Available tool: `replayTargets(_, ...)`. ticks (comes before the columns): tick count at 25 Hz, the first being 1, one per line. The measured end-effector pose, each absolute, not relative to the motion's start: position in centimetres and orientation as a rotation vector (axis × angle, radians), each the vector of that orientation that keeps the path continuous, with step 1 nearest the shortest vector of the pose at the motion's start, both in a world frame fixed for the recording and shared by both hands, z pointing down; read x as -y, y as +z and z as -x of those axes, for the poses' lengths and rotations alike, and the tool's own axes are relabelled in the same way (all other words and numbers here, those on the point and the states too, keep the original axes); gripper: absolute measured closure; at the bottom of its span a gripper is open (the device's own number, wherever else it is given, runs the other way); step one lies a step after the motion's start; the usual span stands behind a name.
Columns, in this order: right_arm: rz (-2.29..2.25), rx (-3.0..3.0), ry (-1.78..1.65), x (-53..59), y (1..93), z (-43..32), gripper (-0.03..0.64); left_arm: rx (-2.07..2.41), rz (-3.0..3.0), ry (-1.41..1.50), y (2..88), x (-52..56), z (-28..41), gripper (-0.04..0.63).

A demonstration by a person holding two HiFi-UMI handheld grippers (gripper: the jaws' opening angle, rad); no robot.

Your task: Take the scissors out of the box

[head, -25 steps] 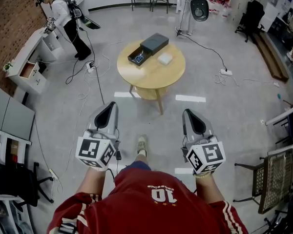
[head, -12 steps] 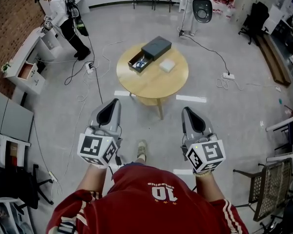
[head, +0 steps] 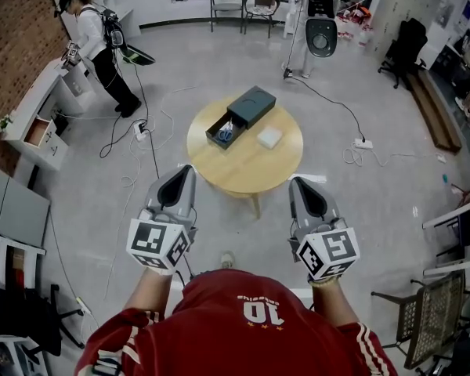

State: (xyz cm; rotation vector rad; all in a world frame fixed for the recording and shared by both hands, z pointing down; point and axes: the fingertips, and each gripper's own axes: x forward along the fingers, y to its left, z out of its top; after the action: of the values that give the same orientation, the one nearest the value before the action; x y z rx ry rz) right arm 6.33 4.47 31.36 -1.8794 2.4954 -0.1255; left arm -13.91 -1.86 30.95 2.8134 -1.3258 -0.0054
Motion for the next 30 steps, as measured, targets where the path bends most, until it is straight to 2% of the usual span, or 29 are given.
replayTargets(15,1.920,-2.543,-0.117,7.9,32.1,-2.2,0.618,1.257,-2.787,-0.033,32.8,14.3,17.8,0.593)
replayTargets(30,1.960,-2.566,-0.154,11.6,33.8,-0.8,0.618,1.246,-2.757,-0.035,35.6,18.3,19.8,0.593)
